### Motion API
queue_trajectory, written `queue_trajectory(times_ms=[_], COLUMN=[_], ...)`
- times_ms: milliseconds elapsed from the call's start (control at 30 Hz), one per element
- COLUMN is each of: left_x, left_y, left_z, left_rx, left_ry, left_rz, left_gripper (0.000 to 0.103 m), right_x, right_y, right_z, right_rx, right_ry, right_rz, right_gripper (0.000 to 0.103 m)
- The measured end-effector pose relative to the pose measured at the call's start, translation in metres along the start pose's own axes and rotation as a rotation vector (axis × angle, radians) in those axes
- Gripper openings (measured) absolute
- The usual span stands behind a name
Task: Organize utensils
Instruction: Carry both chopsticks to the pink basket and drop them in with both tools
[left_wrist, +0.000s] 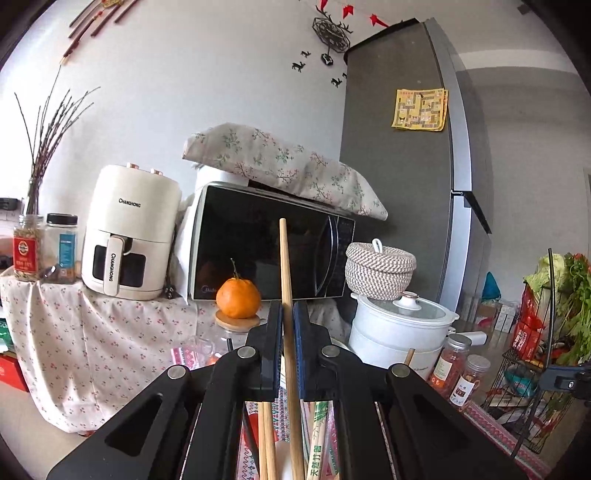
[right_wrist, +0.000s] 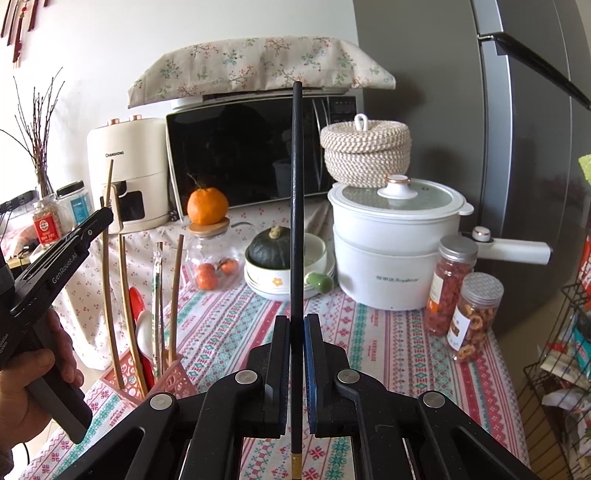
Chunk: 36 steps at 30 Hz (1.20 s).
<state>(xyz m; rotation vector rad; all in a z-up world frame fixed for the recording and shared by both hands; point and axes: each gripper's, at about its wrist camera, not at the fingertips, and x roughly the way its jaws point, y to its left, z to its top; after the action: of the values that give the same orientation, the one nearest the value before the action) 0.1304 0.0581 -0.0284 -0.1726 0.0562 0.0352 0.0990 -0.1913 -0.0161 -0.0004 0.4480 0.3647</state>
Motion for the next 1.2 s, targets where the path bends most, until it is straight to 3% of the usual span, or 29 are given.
queue_trajectory(times_ms=[167,300,633,767,800,867,933,1067,1200], left_x=[-0.001,0.004,0.024,0.024,0.025,0.024,0.014,-0.009,-0.023], left_y=[-0.002,-0.004,-0.018,-0.014,-0.012,-0.009,-0.005,0.002,0.024], left_z=[-0.002,-0.008,-0.040,-0.040,-0.038,-0.032,-0.021,0.008,0.025], left_rx=[0.012,0.013,0.077,0.047,0.032,0.009,-0.025,-0.049,-0.120], left_ry=[-0.002,0.050,0.363,0.423,0.457,0.517,0.523,0.496,0.585], left_rz=[0.012,-0.011,-0.048,-0.086,-0.096,-0.085,-0.100,-0.115,-0.062], left_gripper=[0.006,0.006,0.006,0.007,0.009,0.026,0.046,0.054,0.066], right_x=[0.000,-0.001,-0.004,-0.003,-0.002,-0.001,0.000,0.000,0.000], right_y=[-0.001,-0.001,-0.005,-0.006,-0.006,-0.004,-0.003,0.000,0.007], right_z=[0.000,0.000,0.001,0.000,-0.001,-0.003,-0.003,-0.004,-0.004], right_rx=[0.001,0.001,0.011,0.014,0.010,0.004,0.001,0.002,-0.005], right_ry=[-0.002,-0.003,-0.006,0.000,0.003,0.009,0.013,0.013,0.007], right_rz=[-0.002,-0.002,-0.006,-0.006,-0.009,-0.012,-0.014,-0.008,0.008], right_gripper=[0.006,0.006,0.006,0.006,0.006,0.006,0.006,0.006,0.006])
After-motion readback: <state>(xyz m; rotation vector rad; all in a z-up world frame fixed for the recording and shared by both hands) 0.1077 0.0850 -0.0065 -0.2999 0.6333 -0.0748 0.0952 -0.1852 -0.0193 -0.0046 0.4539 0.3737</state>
